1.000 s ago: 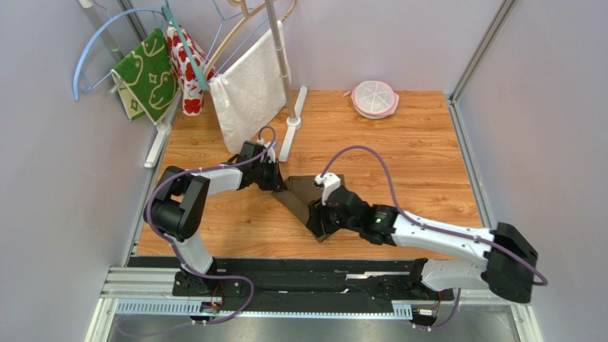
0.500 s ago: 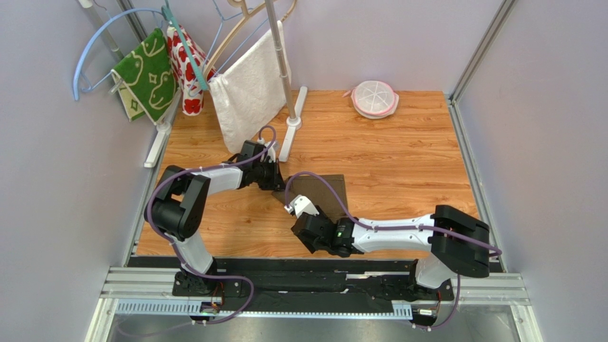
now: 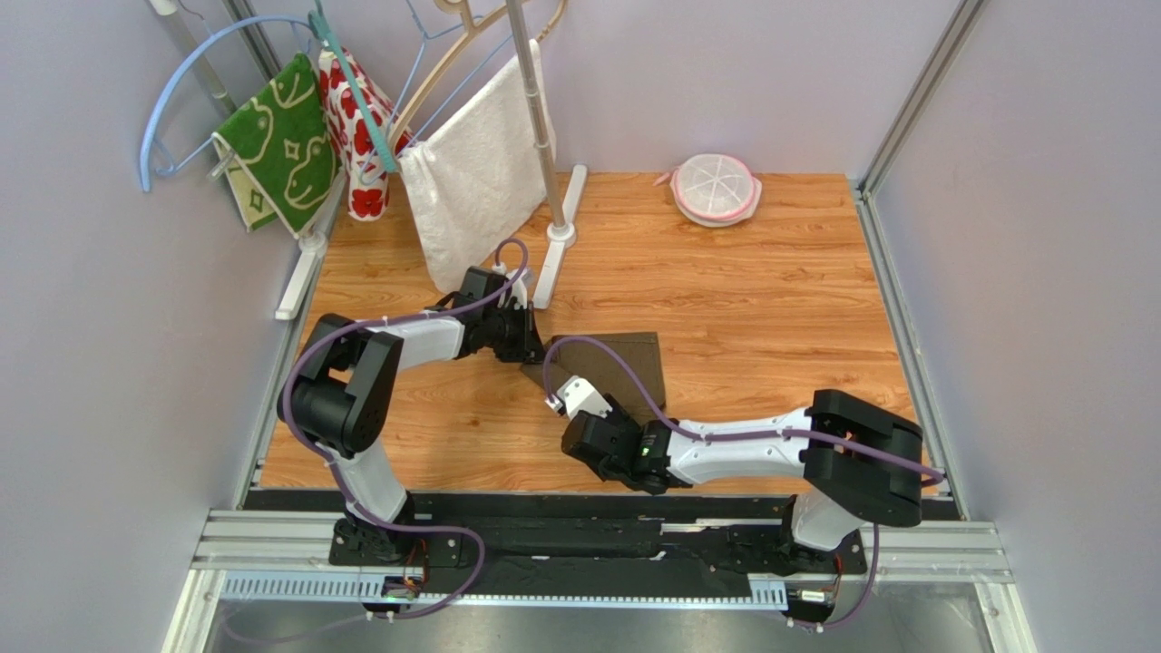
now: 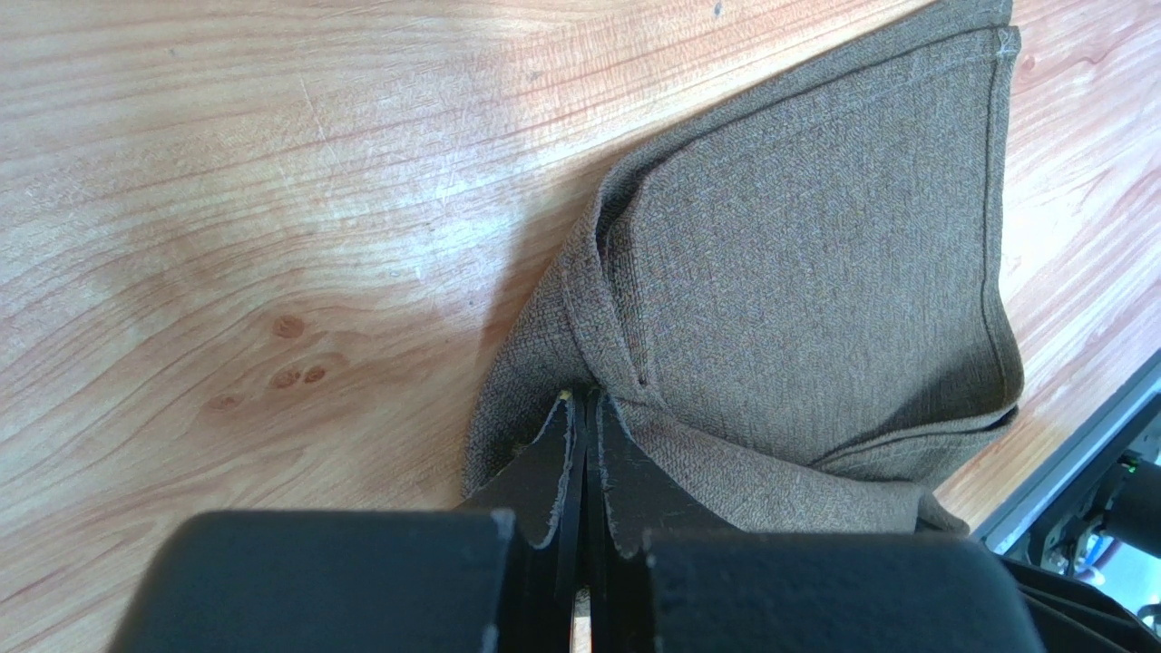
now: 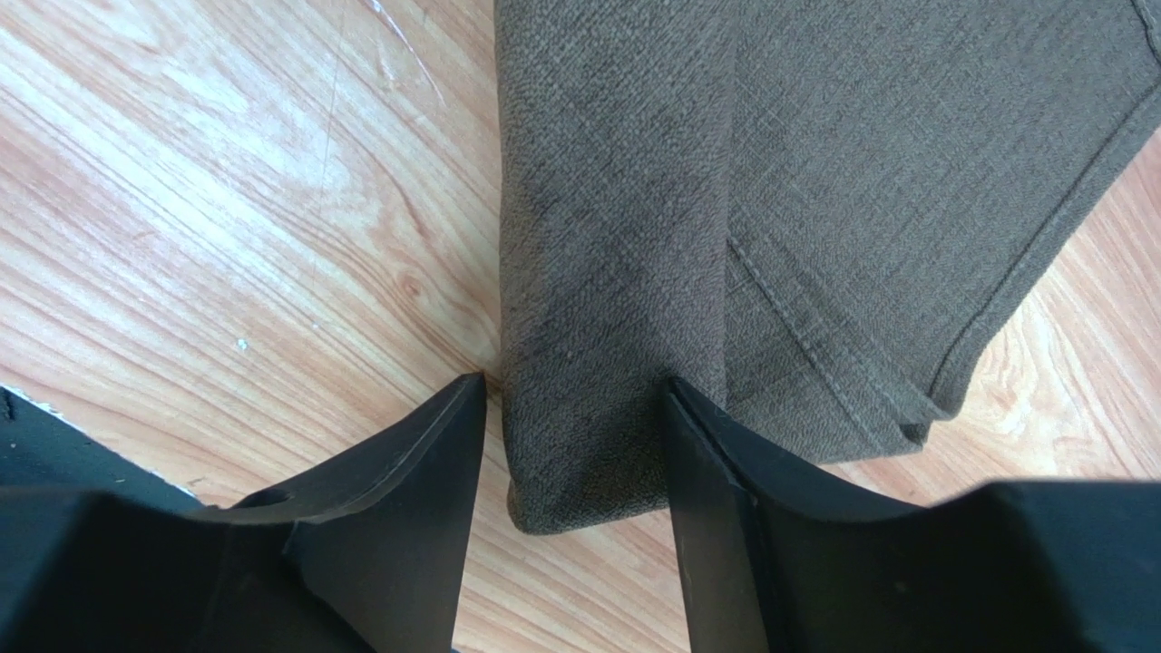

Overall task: Fold the napkin, place the utensils inside, and roll it up
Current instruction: Roll the napkin with the utensil

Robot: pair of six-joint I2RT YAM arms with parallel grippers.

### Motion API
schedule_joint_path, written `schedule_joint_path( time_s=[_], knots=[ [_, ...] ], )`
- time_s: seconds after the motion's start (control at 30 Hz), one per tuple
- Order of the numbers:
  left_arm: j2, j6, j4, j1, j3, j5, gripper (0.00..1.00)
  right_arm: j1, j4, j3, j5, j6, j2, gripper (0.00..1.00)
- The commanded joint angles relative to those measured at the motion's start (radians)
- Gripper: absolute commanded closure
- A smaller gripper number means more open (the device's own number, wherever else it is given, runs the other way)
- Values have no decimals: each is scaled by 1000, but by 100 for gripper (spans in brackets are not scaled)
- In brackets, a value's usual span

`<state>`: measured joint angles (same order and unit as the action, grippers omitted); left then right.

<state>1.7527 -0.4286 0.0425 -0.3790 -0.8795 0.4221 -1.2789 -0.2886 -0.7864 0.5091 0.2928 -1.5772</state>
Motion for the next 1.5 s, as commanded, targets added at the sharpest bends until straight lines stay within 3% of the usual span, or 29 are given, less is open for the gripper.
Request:
schedule_joint_path(
  time_s=[0.0, 0.07, 0.2, 0.3, 0.33, 0.37, 0.43, 0.57, 0.83, 1.17, 1.27, 1.4, 1.47],
  knots=[
    [65, 54, 91, 0, 25, -91, 100, 33, 65, 41, -59, 8, 0, 49],
    [64, 56, 92, 0, 24, -85, 100, 55, 66, 52, -116, 17, 5, 53],
    [42, 48, 96, 0, 24, -75, 96, 105, 101, 104, -253, 40, 26, 72],
    [-8, 31, 117, 0, 17, -100, 73, 147, 129, 151, -349, 52, 43, 80],
    [-43, 27, 129, 0, 11, -105, 58, 157, 135, 160, -397, 51, 46, 81],
    [-62, 22, 138, 0, 8, -115, 52, 176, 141, 179, -420, 55, 49, 82],
    [-119, 14, 169, 0, -9, -154, 43, 206, 166, 197, -493, 55, 51, 84],
    [-211, 2, 200, 2, -19, -255, 37, 251, 197, 225, -613, 60, 46, 85],
    [-389, -10, 79, 2, 138, -324, 37, 374, 241, 237, -823, 69, 20, 87],
    [-429, -19, -93, 2, 254, -212, 44, 446, 238, 208, -932, 57, -53, 88],
    [-409, -19, -108, 2, 257, -209, 53, 452, 239, 205, -934, 65, -67, 88],
    [-371, -16, -109, 2, 257, -206, 77, 466, 241, 208, -934, 75, -69, 88],
    [-355, -13, -102, 2, 254, -203, 82, 477, 241, 208, -937, 75, -64, 88]
  ],
)
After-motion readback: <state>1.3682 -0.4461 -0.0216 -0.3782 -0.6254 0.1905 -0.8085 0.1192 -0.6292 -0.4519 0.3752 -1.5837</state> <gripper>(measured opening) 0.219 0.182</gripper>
